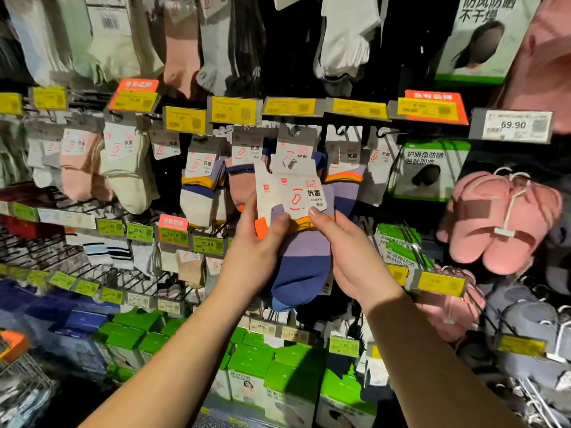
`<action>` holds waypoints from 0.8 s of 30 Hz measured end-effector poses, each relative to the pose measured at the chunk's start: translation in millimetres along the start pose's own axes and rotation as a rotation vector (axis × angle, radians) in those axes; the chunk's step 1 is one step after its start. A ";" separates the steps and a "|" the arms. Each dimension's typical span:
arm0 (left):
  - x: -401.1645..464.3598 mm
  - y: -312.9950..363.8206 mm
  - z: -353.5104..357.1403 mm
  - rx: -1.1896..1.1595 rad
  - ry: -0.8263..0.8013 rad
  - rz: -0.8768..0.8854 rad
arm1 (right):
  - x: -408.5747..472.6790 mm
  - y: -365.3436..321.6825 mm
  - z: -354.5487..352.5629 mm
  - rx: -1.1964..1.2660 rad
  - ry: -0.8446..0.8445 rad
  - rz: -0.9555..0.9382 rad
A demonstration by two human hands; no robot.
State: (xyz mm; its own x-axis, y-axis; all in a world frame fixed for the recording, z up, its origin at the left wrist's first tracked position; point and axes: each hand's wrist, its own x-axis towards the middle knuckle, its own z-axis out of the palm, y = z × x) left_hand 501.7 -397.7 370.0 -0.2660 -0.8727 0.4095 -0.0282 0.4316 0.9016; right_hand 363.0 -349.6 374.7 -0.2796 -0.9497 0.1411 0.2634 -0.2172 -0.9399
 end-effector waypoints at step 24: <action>4.8 2.2 -19.1 -0.092 0.157 -0.171 | 87.5 -49.6 -55.9 -0.198 0.314 -0.149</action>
State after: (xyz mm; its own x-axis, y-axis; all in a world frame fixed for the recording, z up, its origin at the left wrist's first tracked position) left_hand 518.8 -405.3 376.6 -0.1114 -0.9590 0.2604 0.0300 0.2587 0.9655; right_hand 273.9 -409.3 416.2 -0.5782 -0.7891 0.2074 0.0243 -0.2708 -0.9623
